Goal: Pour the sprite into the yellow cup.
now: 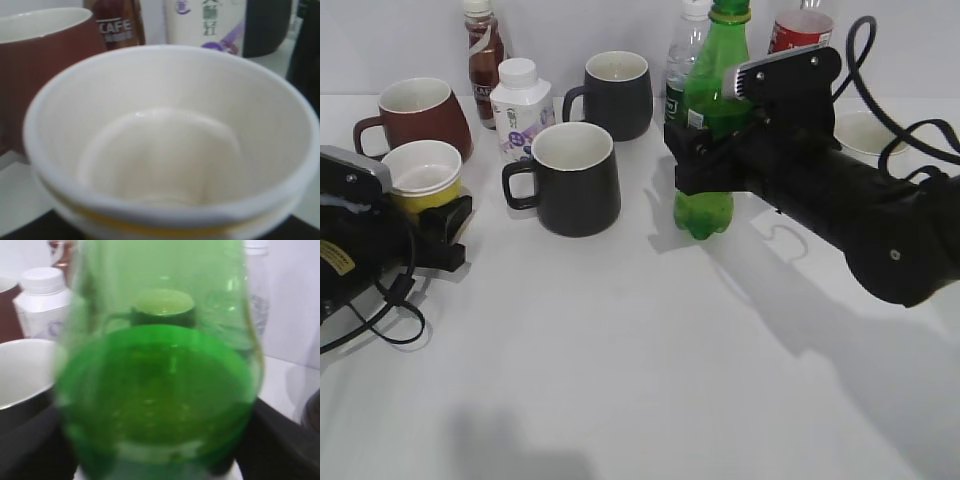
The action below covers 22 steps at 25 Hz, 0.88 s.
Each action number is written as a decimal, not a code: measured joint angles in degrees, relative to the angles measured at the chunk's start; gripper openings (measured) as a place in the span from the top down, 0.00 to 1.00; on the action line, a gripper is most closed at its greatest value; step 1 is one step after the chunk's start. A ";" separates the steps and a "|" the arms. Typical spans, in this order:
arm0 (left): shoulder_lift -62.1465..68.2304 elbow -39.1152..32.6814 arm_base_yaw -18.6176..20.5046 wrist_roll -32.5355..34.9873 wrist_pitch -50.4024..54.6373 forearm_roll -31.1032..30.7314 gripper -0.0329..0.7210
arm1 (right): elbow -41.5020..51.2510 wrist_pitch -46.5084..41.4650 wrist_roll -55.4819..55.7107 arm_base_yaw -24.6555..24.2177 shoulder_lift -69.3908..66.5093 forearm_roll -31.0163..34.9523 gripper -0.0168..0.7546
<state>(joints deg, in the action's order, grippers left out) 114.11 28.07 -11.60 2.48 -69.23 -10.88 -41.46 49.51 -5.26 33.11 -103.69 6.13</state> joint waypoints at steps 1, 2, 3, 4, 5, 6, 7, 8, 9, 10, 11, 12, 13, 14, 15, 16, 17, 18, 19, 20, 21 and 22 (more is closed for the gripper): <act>0.00 0.00 -0.02 0.00 -0.05 -0.20 0.40 | -0.48 0.00 0.00 -0.13 -0.48 0.06 0.18; 0.00 0.00 -0.02 0.00 -0.04 -0.34 0.40 | -0.81 0.05 0.05 -0.25 -0.87 0.41 0.19; 0.00 0.00 -0.02 0.00 -0.04 -0.41 0.40 | -1.10 0.05 0.05 -0.32 -1.22 0.88 0.20; 0.00 0.00 -0.02 0.00 -0.04 -0.56 0.40 | -1.42 0.12 0.11 -0.32 -1.59 1.09 0.21; 0.00 0.00 -0.02 0.00 -0.04 -0.56 0.40 | -1.74 0.12 0.11 -0.32 -1.99 1.37 0.23; 0.00 0.00 -0.02 0.00 -0.04 -0.74 0.40 | -2.00 0.12 0.11 -0.32 -2.45 1.50 0.25; 0.00 0.00 -0.02 0.00 -0.04 -0.81 0.40 | -2.29 0.18 0.11 -0.33 -2.89 1.56 0.28; 0.00 0.00 -0.02 0.00 -0.04 -1.03 0.40 | -2.57 0.34 0.11 -0.33 -3.22 1.56 0.31; 0.00 0.00 -0.02 0.00 -0.04 -1.29 0.40 | -2.71 0.57 0.11 -0.33 -3.41 1.61 0.35; 0.00 0.00 -0.02 0.00 -0.04 -1.83 0.40 | -2.77 0.79 0.11 -0.33 -3.52 1.60 0.41; 0.00 0.00 -0.02 0.00 -0.04 -2.54 0.40 | -2.77 0.98 0.11 -0.33 -3.64 1.60 0.44; 0.00 0.00 -0.02 0.00 -0.04 -3.29 0.40 | -2.77 1.04 0.11 -0.38 -3.64 1.60 0.44; 0.00 0.00 -0.02 0.00 -0.04 -4.22 0.40 | -2.77 1.09 0.11 -0.38 -3.64 1.60 0.44; 0.00 0.00 -0.02 0.00 -0.04 -5.00 0.40 | -2.77 1.23 0.11 -0.38 -3.70 1.60 0.44; 0.00 0.00 -0.02 0.00 -0.04 -5.83 0.40 | -2.77 1.40 0.11 -0.38 -3.75 1.60 0.44; 0.00 0.00 -0.02 0.00 -0.04 -6.45 0.40 | -2.77 1.39 0.11 -0.38 -3.75 1.60 0.44; 0.00 0.00 -0.02 0.00 -0.04 -7.18 0.40 | -2.77 1.59 0.11 -0.38 -3.81 1.60 0.44; 0.00 0.00 -0.02 0.00 -0.04 -7.91 0.40 | -2.77 1.73 0.11 -0.38 -3.85 1.60 0.44; 0.00 0.00 -0.02 0.00 -0.06 -8.73 0.40 | -2.77 1.79 0.11 -0.38 -3.85 1.60 0.44; -0.11 -0.21 -0.02 0.00 -0.11 -9.60 0.40 | -2.77 1.79 0.11 -0.38 -3.85 1.60 0.44; -0.45 -0.68 -0.02 0.00 -0.11 -10.37 0.40 | -2.77 1.79 0.11 -0.38 -3.77 1.33 0.44; -1.02 -1.39 -0.02 0.00 0.01 -11.19 0.40 | -2.77 1.58 0.11 -0.38 -3.62 0.53 0.44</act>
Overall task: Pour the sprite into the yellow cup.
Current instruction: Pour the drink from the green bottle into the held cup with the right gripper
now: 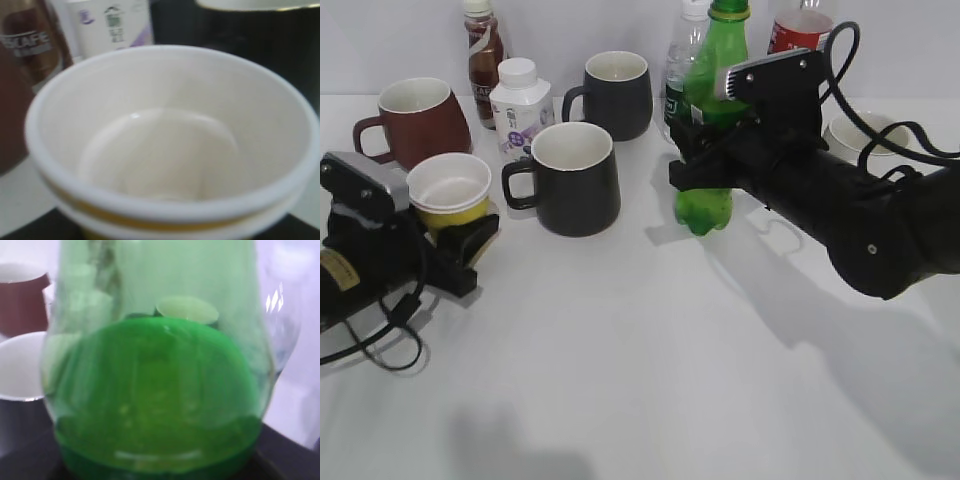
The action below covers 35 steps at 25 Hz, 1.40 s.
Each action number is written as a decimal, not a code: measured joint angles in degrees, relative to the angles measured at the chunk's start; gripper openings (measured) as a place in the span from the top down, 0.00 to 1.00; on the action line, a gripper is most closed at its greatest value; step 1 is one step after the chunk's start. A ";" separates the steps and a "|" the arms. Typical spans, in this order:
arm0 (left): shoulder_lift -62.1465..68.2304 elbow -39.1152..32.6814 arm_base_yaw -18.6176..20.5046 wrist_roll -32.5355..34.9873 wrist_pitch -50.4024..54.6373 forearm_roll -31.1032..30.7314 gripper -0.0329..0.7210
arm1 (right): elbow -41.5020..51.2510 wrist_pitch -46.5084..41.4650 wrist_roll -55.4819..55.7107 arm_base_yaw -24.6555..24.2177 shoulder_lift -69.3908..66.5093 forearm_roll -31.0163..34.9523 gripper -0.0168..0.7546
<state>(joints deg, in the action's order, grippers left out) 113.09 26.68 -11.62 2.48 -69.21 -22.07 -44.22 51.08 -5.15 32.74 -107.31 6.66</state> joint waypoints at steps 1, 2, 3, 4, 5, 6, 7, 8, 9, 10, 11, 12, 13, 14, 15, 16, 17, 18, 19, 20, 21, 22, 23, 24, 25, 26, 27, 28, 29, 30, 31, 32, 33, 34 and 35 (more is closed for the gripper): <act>-0.74 -0.70 0.00 0.00 0.05 -0.63 0.40 | 0.06 -0.29 0.00 0.00 0.27 -0.93 0.44; -1.54 -1.58 0.00 0.00 0.05 -1.33 0.40 | 0.11 -0.92 0.00 0.00 0.54 -2.09 0.44; -2.53 -2.43 0.00 0.00 0.05 -2.11 0.40 | 0.11 -1.56 0.00 0.00 0.96 -3.13 0.44; -3.56 -3.29 0.00 0.00 0.05 -2.98 0.40 | 0.23 -2.12 -0.12 0.00 1.38 -4.27 0.44; -4.54 -3.97 0.00 0.00 0.05 -4.21 0.40 | 0.29 -2.55 -0.40 0.00 1.94 -5.03 0.44; -5.28 -4.68 0.00 0.00 0.05 -5.74 0.40 | 0.29 -3.11 -1.20 0.00 2.60 -5.36 0.44; -6.21 -5.37 0.00 -0.12 0.05 -7.34 0.40 | 0.29 -3.72 -2.53 0.00 3.21 -6.03 0.44; -7.08 -5.94 0.00 -0.41 0.05 -8.82 0.40 | 0.29 -4.40 -4.29 0.00 3.99 -6.66 0.44; -7.75 -6.52 0.00 -1.06 0.05 -10.65 0.40 | 0.29 -5.10 -5.85 0.00 4.70 -6.98 0.44; -8.53 -6.93 0.00 -1.59 0.05 -12.50 0.40 | 0.29 -5.76 -7.80 0.00 5.37 -7.73 0.44; -9.14 -7.15 0.00 -2.48 0.00 -14.46 0.40 | 0.29 -6.42 -9.68 0.00 5.90 -8.23 0.44; -9.61 -7.26 0.00 -3.49 0.01 -16.03 0.40 | 0.29 -6.96 -11.07 0.00 6.40 -9.39 0.44; -9.81 -7.26 0.00 -4.70 0.01 -17.76 0.40 | 0.29 -7.25 -12.56 0.00 6.76 -10.63 0.44; -9.92 -7.26 -0.05 -5.95 -0.04 -19.22 0.40 | 0.29 -7.51 -13.92 0.00 6.98 -12.26 0.44; -9.92 -7.26 -0.12 -7.02 -0.04 -20.40 0.40 | 0.29 -7.56 -14.97 0.00 7.25 -14.08 0.44; -9.92 -7.26 -0.19 -7.77 -0.04 -21.52 0.40 | 0.29 -7.56 -15.67 0.00 7.42 -15.82 0.44; -9.92 -7.26 -0.21 -8.50 -0.04 -22.51 0.40 | 0.29 -7.56 -16.47 0.00 7.54 -17.10 0.44; -9.92 -7.26 -0.38 -8.88 -0.04 -23.32 0.40 | 0.29 -7.56 -17.47 0.00 7.54 -18.28 0.44; -9.97 -7.26 -0.80 -9.03 -0.04 -23.61 0.41 | 0.29 -7.56 -18.42 0.00 7.54 -19.15 0.44; -9.96 -7.26 -1.38 -9.18 -0.04 -23.82 0.41 | 0.29 -7.63 -19.67 0.00 7.54 -19.79 0.44; -10.03 -7.26 -2.04 -9.33 -0.04 -23.88 0.41 | 0.29 -7.63 -21.02 0.00 7.54 -20.43 0.44; -10.03 -7.19 -2.99 -9.55 -0.04 -23.99 0.41 | 0.29 -7.63 -22.43 0.00 7.54 -20.97 0.44; -10.03 -7.03 -4.09 -9.62 0.01 -24.02 0.41 | 0.29 -7.63 -23.67 0.00 7.54 -21.30 0.44; -10.03 -6.62 -5.26 -9.69 0.01 -24.12 0.41 | 0.29 -7.63 -25.15 0.00 7.54 -21.78 0.44; -10.03 -6.08 -6.24 -9.74 0.07 -24.09 0.41 | 0.29 -7.63 -26.72 0.00 7.54 -22.28 0.44; -10.03 -5.54 -7.42 -9.91 0.07 -24.03 0.41 | 0.29 -7.63 -28.02 0.00 7.54 -22.98 0.44; -10.03 -4.82 -8.61 -10.40 0.07 -23.66 0.41 | 0.29 -7.63 -29.48 0.00 7.54 -23.47 0.44; -10.03 -4.06 -9.61 -10.94 0.17 -23.09 0.41 | 0.29 -7.63 -30.95 0.00 7.54 -23.95 0.44; -10.09 -3.22 -10.75 -11.37 0.69 -22.83 0.41 | 0.29 -7.63 -32.49 0.00 7.54 -24.24 0.44; -10.09 -2.56 -11.83 -11.58 1.49 -22.62 0.41 | 0.29 -7.63 -33.96 0.00 7.54 -24.33 0.44; -10.09 -1.84 -12.82 -11.79 2.19 -22.47 0.41 | 0.29 -7.69 -35.91 0.00 7.54 -24.38 0.44; -10.09 -1.27 -13.57 -11.85 2.80 -22.40 0.41 | 0.29 -7.88 -37.85 0.00 7.54 -24.38 0.44; -10.09 -0.92 -14.35 -11.89 3.16 -22.09 0.41 | 0.29 -8.06 -39.30 0.00 7.54 -24.39 0.44; -10.09 -0.77 -14.96 -11.89 3.35 -21.52 0.41 | 0.29 -8.25 -40.84 0.00 7.54 -24.39 0.44; -10.14 -0.64 -15.36 -11.89 3.57 -20.99 0.41 | 0.29 -8.46 -42.15 0.00 7.54 -24.39 0.44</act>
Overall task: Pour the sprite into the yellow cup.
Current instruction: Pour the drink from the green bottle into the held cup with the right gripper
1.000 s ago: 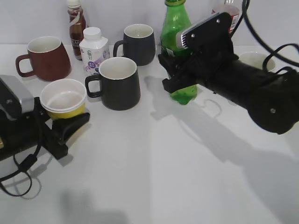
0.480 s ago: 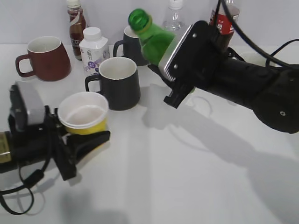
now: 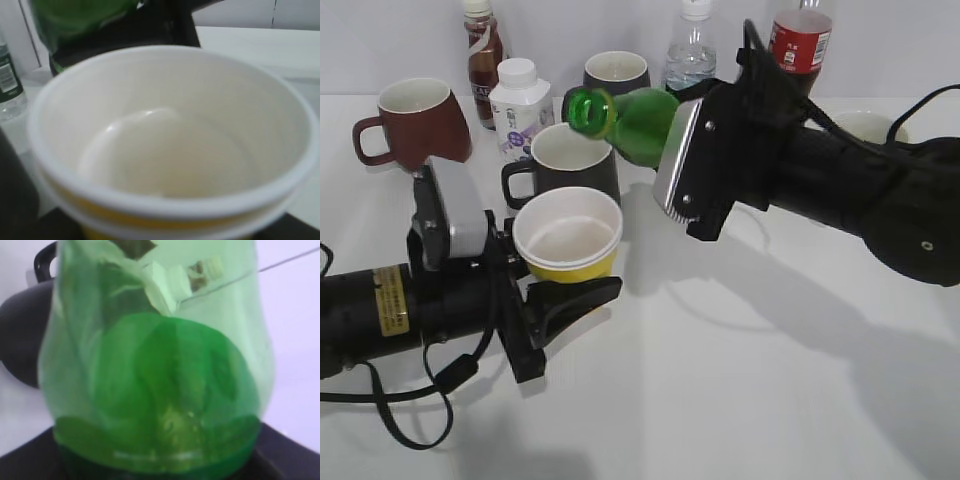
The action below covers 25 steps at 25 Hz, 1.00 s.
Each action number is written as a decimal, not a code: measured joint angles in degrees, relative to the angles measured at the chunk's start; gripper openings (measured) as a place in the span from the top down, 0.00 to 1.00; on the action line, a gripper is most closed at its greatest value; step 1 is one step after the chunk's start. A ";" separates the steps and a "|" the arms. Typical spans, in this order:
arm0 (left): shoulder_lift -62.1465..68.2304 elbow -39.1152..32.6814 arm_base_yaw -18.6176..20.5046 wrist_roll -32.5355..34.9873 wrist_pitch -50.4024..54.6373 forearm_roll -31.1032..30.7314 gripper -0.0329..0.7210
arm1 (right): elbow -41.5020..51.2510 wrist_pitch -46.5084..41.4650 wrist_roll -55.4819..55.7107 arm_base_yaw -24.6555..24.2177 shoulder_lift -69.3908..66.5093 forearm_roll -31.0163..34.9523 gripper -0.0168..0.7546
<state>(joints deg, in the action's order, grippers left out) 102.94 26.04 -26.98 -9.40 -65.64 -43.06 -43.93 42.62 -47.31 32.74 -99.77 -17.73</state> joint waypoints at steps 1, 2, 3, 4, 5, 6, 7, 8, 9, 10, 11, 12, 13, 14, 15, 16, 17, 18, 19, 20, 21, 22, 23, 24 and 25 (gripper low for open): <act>0.00 0.13 -0.28 0.00 0.20 0.32 0.41 | 0.00 -0.22 -1.34 0.00 0.00 0.00 0.44; 0.00 0.18 -0.40 0.00 0.64 0.46 0.41 | 0.00 -0.47 -2.39 0.00 0.00 0.00 0.44; 0.00 0.18 -0.40 -0.08 1.18 0.71 0.41 | 0.00 -0.66 -3.65 0.00 0.00 0.00 0.44; 0.00 0.18 -0.45 -0.14 1.96 0.86 0.41 | 0.00 -0.82 -4.81 0.00 0.00 0.00 0.44; 0.00 0.18 -0.44 -0.14 2.82 0.91 0.41 | 0.00 -0.86 -5.68 0.00 0.00 0.00 0.44; 0.00 0.18 -0.44 -0.14 3.66 0.97 0.41 | 0.00 -0.86 -6.59 0.00 0.00 0.00 0.44; 0.00 0.18 -0.44 -0.14 4.30 0.97 0.41 | 0.00 -0.97 -7.52 0.00 0.00 -0.05 0.44; 0.00 0.18 -0.44 -0.19 4.82 0.97 0.41 | 0.00 -0.97 -8.37 0.00 0.00 -0.05 0.44; 0.00 0.18 -0.44 -0.18 5.28 0.97 0.41 | 0.00 -1.02 -9.02 0.00 0.00 -0.05 0.44; 0.00 0.18 -0.44 -0.18 5.63 0.97 0.41 | 0.00 -1.02 -9.94 0.00 0.00 -0.05 0.44; 0.00 0.18 -0.44 -0.18 5.83 0.97 0.41 | 0.00 -1.02 -11.00 0.00 0.00 -0.05 0.44; 0.00 0.18 -0.44 -0.18 6.07 0.97 0.41 | 0.00 -1.02 -11.96 0.00 0.00 -0.05 0.44; 0.00 0.18 -0.44 -0.18 6.12 0.97 0.41 | 0.00 -1.02 -13.12 0.00 0.00 -0.05 0.44; 0.00 0.18 -0.44 -0.18 6.19 0.91 0.41 | 0.00 -1.02 -14.34 0.00 0.00 -0.05 0.44; 0.00 0.18 -0.44 -0.18 6.19 0.79 0.41 | 0.00 -1.02 -15.26 0.00 0.00 -0.05 0.44; 0.00 0.18 -0.44 -0.18 6.25 0.58 0.41 | 0.00 -1.02 -15.99 0.00 0.00 -0.05 0.44; 0.00 0.18 -0.44 -0.18 6.25 0.22 0.41 | 0.00 -1.06 -16.81 0.00 0.00 -0.05 0.44; 0.00 0.18 -0.44 -0.18 6.29 -0.25 0.41 | 0.00 -1.13 -17.67 0.00 0.00 -0.05 0.44; 0.00 0.18 -0.44 -0.18 6.42 -0.67 0.41 | 0.00 -1.18 -18.30 0.00 0.00 -0.05 0.44; 0.00 0.18 -0.44 -0.18 6.48 -1.18 0.41 | 0.00 -1.26 -18.94 0.00 0.00 -0.05 0.44; 0.00 0.18 -0.44 -0.18 6.55 -1.51 0.41 | 0.00 -1.38 -19.38 0.00 0.00 -0.05 0.44; 0.00 0.18 -0.44 -0.18 6.59 -1.73 0.41 | 0.00 -1.44 -19.86 0.00 0.00 -0.05 0.44; 0.00 0.18 -0.44 -0.18 6.62 -1.79 0.41 | 0.00 -1.66 -20.47 0.00 0.00 -0.05 0.44; 0.00 0.18 -0.44 -0.18 6.66 -1.91 0.41 | 0.00 -1.79 -21.13 0.00 0.00 -0.05 0.44; 0.00 0.18 -0.44 -0.25 6.66 -1.92 0.41 | 0.00 -1.85 -21.62 0.00 0.00 -0.05 0.44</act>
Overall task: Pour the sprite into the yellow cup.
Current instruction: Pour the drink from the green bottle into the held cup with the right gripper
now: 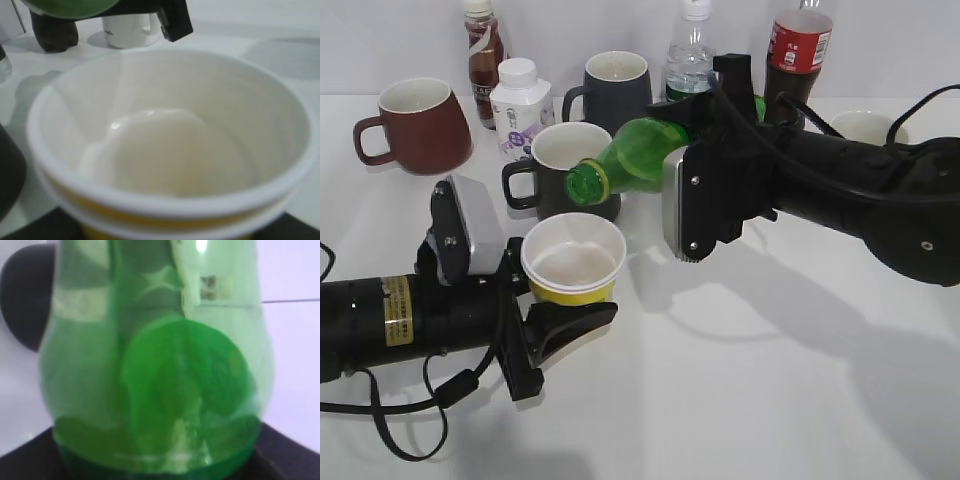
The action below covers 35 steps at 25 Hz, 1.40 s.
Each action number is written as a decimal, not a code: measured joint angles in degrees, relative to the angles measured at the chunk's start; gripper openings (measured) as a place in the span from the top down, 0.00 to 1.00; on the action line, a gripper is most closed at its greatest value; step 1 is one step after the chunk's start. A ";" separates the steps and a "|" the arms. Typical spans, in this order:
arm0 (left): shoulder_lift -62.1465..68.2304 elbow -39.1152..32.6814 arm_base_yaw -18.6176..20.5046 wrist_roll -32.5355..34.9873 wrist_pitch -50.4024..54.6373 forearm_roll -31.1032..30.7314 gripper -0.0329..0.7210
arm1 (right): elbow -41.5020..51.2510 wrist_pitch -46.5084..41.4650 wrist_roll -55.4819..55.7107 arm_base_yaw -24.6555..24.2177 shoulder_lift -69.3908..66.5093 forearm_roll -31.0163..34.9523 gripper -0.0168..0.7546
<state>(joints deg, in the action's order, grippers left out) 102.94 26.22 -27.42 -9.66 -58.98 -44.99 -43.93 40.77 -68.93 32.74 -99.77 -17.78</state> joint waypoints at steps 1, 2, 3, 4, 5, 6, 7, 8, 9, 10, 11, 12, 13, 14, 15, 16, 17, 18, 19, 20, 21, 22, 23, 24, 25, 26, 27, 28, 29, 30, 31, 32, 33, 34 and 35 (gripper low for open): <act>0.00 0.00 0.00 0.00 0.02 -0.12 0.41 | 0.00 0.00 -0.44 0.00 0.00 0.00 0.44; 0.00 0.00 0.00 0.00 0.14 -0.12 0.41 | 0.00 0.00 -1.12 0.00 0.00 0.00 0.44; 0.00 0.00 0.00 0.00 0.28 -0.18 0.41 | 0.00 -0.05 -1.92 0.00 0.00 0.00 0.44; 0.00 0.00 0.00 0.00 0.47 -0.29 0.41 | 0.00 -0.11 -2.55 0.00 0.00 0.00 0.44; 0.00 0.00 0.00 0.00 0.64 -0.30 0.41 | 0.00 -0.11 -3.01 0.00 0.00 0.00 0.44; 0.00 0.00 0.00 -0.06 0.71 -0.51 0.41 | 0.00 -0.17 -3.57 0.00 0.00 0.00 0.44; 0.00 0.00 0.00 -0.06 0.73 -0.82 0.41 | 0.00 -0.30 -4.23 0.00 0.00 0.00 0.44; -0.05 0.00 0.00 -0.06 0.78 -1.24 0.41 | 0.00 -0.45 -4.81 0.00 0.00 0.00 0.44; -0.05 0.00 0.00 -0.11 0.80 -1.57 0.41 | 0.00 -0.68 -5.31 0.00 0.00 0.00 0.44; -0.11 0.00 0.00 -0.11 0.84 -1.90 0.41 | 0.00 -0.85 -5.55 0.00 0.00 0.00 0.44; -0.24 0.00 0.00 -0.17 0.84 -2.10 0.41 | 0.00 -1.04 -5.69 0.00 0.00 -0.01 0.44; -0.37 0.00 0.00 -0.24 0.84 -2.22 0.41 | 0.00 -1.09 -6.11 0.00 0.00 -0.06 0.44; -0.43 0.00 0.00 -0.30 0.86 -2.24 0.41 | 0.00 -1.15 -6.70 0.00 0.00 -0.06 0.44; -0.50 0.00 0.00 -0.36 0.86 -2.29 0.41 | 0.00 -1.22 -7.13 0.00 0.00 -0.12 0.44; -0.50 0.00 0.00 -0.40 0.91 -2.34 0.41 | 0.00 -1.22 -7.47 0.00 0.00 -0.12 0.44; -0.50 0.00 0.00 -0.47 0.98 -2.46 0.41 | 0.00 -1.27 -7.74 0.00 0.00 -0.18 0.44; -0.50 0.00 0.00 -0.49 1.02 -2.62 0.41 | 0.00 -1.27 -7.90 0.00 0.00 -0.23 0.44; -0.50 0.00 0.00 -0.53 1.02 -2.78 0.41 | 0.00 -1.32 -8.02 0.00 0.00 -0.23 0.44; -0.50 0.00 0.00 -0.53 1.02 -2.88 0.41 | 0.00 -1.39 -8.27 0.00 0.00 -0.23 0.44; -0.50 0.00 0.00 -0.53 1.02 -3.15 0.41 | 0.00 -1.46 -8.58 0.00 0.00 -0.23 0.44; -0.50 0.00 0.00 -0.53 1.04 -3.48 0.41 | 0.00 -1.46 -8.96 0.00 0.00 -0.28 0.44; -0.50 0.00 0.00 -0.59 1.04 -3.87 0.41 | 0.00 -1.51 -9.30 0.00 0.00 -0.28 0.44; -0.50 0.00 0.00 -0.82 1.09 -4.11 0.41 | 0.00 -1.51 -9.59 0.00 0.00 -0.34 0.44; -0.50 0.00 0.00 -1.06 1.09 -4.32 0.41 | 0.00 -1.51 -9.90 0.00 0.00 -0.38 0.44; -0.50 0.00 0.00 -1.18 1.09 -4.39 0.41 | 0.00 -1.51 -9.96 0.00 0.00 -0.38 0.44; -0.50 0.00 0.00 -1.18 1.09 -4.51 0.41 | 0.00 -1.51 -10.17 0.00 0.00 -0.38 0.44; -0.50 0.00 0.00 -1.24 1.09 -4.57 0.41 | 0.00 -1.51 -10.31 0.00 0.00 -0.40 0.44; -0.50 0.00 0.00 -1.24 1.09 -4.70 0.41 | 0.00 -1.51 -10.51 0.00 0.00 -0.40 0.44; -0.50 0.00 0.00 -1.24 1.09 -4.82 0.41 | 0.00 -1.51 -10.57 0.00 0.00 -0.40 0.44; -0.50 0.00 0.00 -1.24 1.09 -4.95 0.41 | 0.00 -1.51 -10.60 0.00 0.00 -0.40 0.44; -0.50 0.00 0.00 -1.24 1.11 -5.11 0.41 | 0.00 -1.51 -10.65 0.00 0.00 -0.40 0.44; -0.50 0.00 0.00 -1.24 1.11 -5.27 0.41 | 0.00 -1.51 -10.71 0.00 0.00 -0.40 0.44; -0.50 0.00 0.00 -1.24 1.16 -5.40 0.41 | 0.00 -1.51 -10.71 0.00 0.00 -0.40 0.44; -0.50 0.00 0.00 -1.24 1.17 -5.45 0.41 | 0.00 -1.51 -10.71 0.00 0.00 -0.40 0.44; -0.50 0.00 0.00 -1.29 1.23 -5.52 0.41 | 0.00 -1.51 -10.74 0.00 0.00 -0.40 0.44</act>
<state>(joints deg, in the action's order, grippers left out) 102.44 26.22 -27.42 -10.95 -57.74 -50.51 -43.93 39.26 -79.66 32.74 -99.77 -18.18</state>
